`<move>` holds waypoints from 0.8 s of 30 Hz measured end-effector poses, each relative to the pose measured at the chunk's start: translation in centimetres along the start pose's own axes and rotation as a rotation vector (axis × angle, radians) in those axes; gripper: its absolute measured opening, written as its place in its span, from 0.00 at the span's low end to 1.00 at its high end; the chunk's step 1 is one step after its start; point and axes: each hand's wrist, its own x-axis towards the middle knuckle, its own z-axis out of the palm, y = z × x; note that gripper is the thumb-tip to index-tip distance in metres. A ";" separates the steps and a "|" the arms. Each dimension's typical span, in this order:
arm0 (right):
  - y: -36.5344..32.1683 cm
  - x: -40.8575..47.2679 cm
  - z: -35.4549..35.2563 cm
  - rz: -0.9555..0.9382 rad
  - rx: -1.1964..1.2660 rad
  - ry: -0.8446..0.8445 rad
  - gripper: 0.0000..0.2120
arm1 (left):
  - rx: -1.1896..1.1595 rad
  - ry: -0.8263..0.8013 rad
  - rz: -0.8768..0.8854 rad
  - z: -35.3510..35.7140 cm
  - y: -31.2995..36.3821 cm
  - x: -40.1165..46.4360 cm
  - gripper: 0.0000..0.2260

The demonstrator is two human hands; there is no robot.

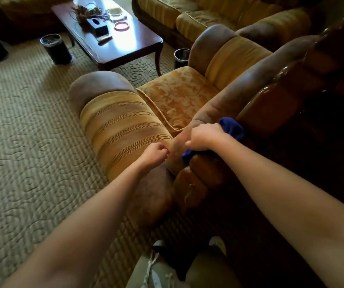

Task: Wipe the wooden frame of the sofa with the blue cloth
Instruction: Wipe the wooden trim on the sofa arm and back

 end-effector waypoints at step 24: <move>-13.6 3.3 18.4 -0.428 -0.901 -0.166 0.19 | 0.122 -0.096 -0.130 1.1 -9.9 0.0 0.08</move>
